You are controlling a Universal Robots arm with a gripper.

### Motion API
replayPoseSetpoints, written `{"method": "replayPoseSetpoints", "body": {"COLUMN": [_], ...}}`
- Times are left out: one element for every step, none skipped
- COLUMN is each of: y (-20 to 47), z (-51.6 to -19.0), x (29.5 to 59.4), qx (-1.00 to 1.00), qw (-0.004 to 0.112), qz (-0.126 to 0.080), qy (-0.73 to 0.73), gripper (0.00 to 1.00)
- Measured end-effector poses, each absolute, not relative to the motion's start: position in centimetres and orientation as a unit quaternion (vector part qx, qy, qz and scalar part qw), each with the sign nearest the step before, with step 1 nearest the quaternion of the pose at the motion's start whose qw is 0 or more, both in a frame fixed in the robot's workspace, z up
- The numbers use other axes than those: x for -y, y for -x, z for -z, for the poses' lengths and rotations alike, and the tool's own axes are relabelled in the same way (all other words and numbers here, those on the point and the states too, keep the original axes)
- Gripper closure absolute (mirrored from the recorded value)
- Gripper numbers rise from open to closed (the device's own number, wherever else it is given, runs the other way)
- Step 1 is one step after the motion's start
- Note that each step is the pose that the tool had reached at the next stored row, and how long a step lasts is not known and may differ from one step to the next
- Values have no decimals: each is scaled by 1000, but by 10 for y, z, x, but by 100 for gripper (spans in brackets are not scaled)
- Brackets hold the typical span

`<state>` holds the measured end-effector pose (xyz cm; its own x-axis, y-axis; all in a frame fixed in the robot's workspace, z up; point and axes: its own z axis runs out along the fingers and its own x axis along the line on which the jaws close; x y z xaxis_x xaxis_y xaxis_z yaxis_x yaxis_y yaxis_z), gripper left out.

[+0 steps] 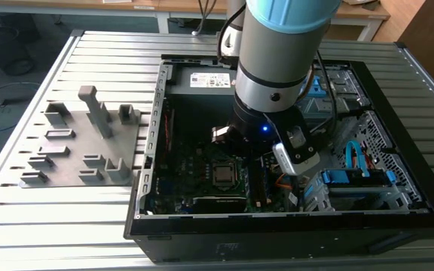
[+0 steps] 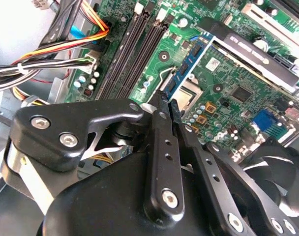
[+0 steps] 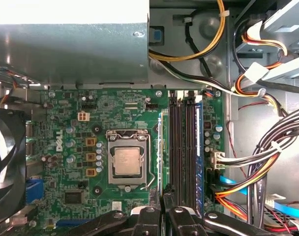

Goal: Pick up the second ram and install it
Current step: 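Insert the second ram into the second slot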

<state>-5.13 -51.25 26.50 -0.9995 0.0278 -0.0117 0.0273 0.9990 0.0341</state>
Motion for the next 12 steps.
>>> {"method": "replayPoseSetpoints", "body": {"y": [51, 51, 51, 51, 51, 51, 51, 51, 51, 51, 51, 51], "z": [-264, -263, -263, -262, -261, -261, -260, -260, -259, -258, -258, -257], "x": [513, 513, 513, 513, 513, 512, 513, 513, 513, 512, 512, 512], "qx": [-1000, -1000, -1000, -1000, -1000, -1000, -1000, -1000, -1000, -1000, -1000, -1000], "qw": [6, 6, 6, 6, 6, 6, 6, 6, 6, 6, 6, 6], "qz": [-17, -17, -17, -17, -17, -17, -17, -17, -17, -17, -17, -17], "qy": [-14, -14, -14, -14, -14, -14, -14, -14, -14, -14, -14, -14], "gripper": [86, 86, 86, 86, 86, 86, 86, 86, 86, 86, 86, 86]}}
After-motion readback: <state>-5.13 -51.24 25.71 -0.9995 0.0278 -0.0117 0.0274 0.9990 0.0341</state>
